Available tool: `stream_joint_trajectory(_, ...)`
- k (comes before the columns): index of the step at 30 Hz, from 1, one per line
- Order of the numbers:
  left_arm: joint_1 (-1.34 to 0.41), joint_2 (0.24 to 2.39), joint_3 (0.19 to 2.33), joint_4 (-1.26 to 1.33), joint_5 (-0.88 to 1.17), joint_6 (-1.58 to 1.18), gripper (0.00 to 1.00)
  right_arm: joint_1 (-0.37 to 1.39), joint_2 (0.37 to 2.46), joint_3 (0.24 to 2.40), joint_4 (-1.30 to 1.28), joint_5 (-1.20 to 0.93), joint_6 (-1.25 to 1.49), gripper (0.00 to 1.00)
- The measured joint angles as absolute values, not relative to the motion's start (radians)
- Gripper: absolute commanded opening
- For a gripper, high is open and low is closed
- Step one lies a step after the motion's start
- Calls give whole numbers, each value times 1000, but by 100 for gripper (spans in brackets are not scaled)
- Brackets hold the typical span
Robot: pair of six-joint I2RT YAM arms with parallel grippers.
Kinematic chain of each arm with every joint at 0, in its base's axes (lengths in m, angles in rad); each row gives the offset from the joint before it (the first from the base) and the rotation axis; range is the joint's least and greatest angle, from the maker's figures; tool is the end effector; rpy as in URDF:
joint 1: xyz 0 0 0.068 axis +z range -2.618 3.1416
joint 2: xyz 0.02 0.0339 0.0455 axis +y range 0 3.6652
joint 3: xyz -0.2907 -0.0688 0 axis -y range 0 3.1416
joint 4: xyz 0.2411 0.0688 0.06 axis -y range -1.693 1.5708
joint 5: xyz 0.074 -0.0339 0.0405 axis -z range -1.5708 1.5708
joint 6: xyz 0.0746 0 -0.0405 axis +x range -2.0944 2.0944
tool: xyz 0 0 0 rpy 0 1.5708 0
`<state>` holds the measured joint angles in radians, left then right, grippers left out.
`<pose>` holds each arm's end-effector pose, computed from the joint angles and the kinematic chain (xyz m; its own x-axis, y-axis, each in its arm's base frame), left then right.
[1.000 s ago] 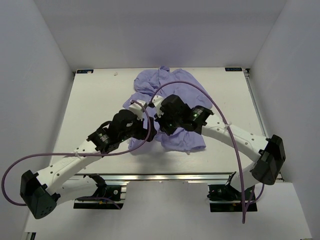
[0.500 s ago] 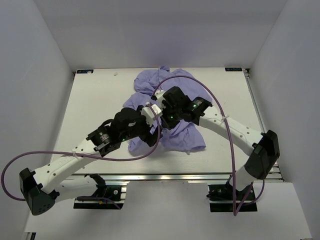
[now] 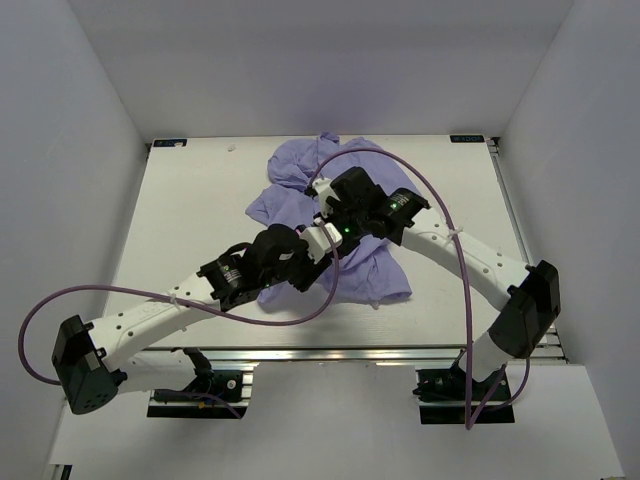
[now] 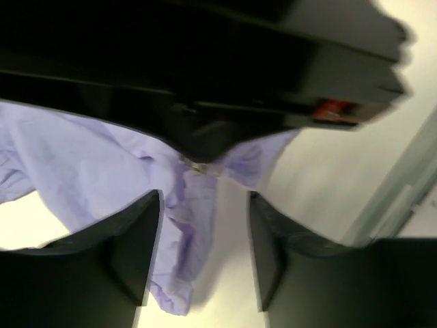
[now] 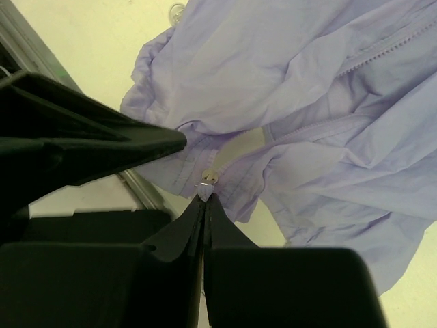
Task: Zip up the jacket
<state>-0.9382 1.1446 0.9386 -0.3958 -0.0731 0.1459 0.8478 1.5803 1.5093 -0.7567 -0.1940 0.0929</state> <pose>0.1643 -0.2149 0.3036 -0.2194 0.5445 -0.8095 0.8092 0.5651 0.1607 0.2321 0.2848 0.3385 -0.5614 -0.4986 -0.6605 -0.7733 0.6003 0.2041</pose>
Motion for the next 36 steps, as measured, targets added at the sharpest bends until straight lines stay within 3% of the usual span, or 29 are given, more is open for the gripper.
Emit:
stream_joint_trajectory(3,-938,1145,929,-380,-98,156,46,847,1580,1509,-760,-206,99,0)
stream_joint_trajectory(6,-938,1145,922,-379,-117,160,40,846,1580,1509,-760,-213,102,0)
stream_joint_trajectory(18,-938,1152,919,-362,-143,167,44,831,1580,1509,-761,-226,121,0)
stream_joint_trajectory(22,-938,1179,919,-360,-143,169,41,829,1580,1509,-760,-235,124,0)
stream_joint_trajectory(26,-939,1190,919,-347,-142,175,21,825,1580,1509,-761,-239,124,0)
stream_joint_trajectory(28,-939,1190,919,-341,-142,177,3,824,1580,1509,-761,-241,124,0)
stream_joint_trajectory(36,-939,1175,913,-322,-115,183,0,815,1590,1522,-763,-198,126,0)
